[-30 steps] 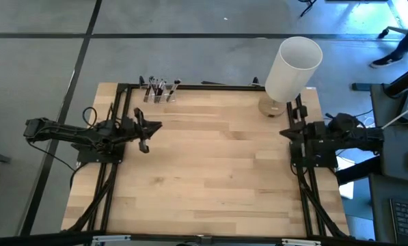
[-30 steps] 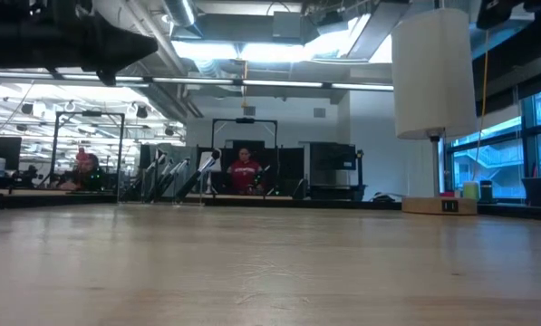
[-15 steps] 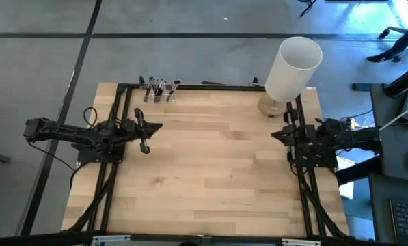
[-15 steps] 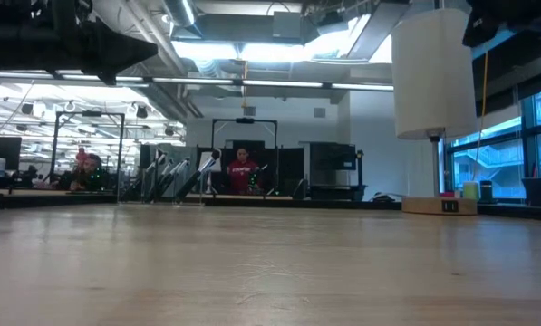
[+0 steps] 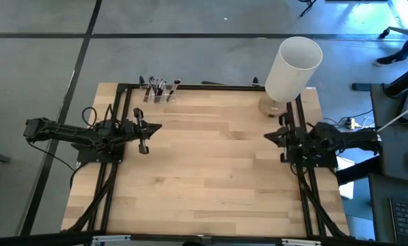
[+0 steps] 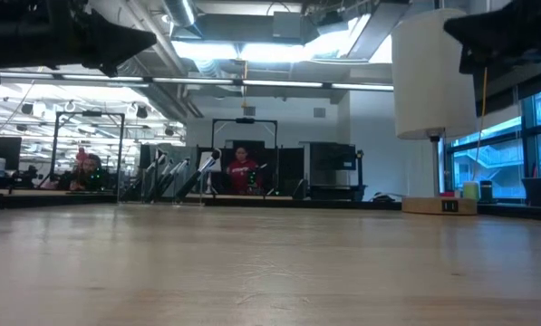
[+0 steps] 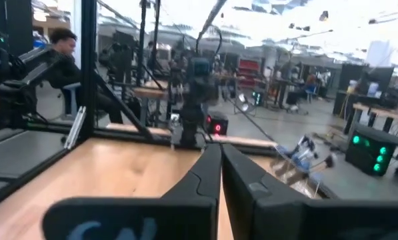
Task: Put items in baskets/containers
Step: Return to Home Position
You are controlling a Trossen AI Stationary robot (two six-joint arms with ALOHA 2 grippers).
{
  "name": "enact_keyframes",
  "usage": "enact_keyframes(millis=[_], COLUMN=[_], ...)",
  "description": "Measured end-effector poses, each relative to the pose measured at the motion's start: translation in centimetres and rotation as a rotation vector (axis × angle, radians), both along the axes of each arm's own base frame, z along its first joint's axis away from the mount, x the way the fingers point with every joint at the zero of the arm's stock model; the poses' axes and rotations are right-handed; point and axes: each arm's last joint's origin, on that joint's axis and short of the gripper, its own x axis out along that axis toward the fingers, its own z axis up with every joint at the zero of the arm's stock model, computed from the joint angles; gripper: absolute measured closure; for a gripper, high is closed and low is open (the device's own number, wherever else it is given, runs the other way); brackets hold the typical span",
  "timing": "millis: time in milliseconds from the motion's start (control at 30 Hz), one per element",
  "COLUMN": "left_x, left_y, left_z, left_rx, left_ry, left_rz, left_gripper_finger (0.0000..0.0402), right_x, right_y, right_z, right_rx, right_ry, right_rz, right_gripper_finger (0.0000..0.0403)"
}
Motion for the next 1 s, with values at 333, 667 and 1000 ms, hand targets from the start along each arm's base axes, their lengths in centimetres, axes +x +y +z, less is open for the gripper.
enact_keyframes(millis=[333,667,1000], left_x=[0.0,0.2,0.3], left_y=[0.0,-0.3,-0.6], left_z=[0.0,-0.5,-1.0], left_rx=[0.004,0.007,0.040], left_ry=[-0.002,0.049,0.103], left_rz=[0.002,-0.115,-0.214], left_gripper_finger=[0.0399,0.0399,0.0399], right_x=[0.4,0.5,0.5], right_y=[-0.1,0.1,0.3], right_z=[-2.1,-2.4,-2.4], right_rx=[0.090,0.116,0.118], right_ry=[0.068,0.077,0.085], right_rz=[-0.024,0.033,0.096], right_gripper_finger=[0.0386,0.0386,0.0386])
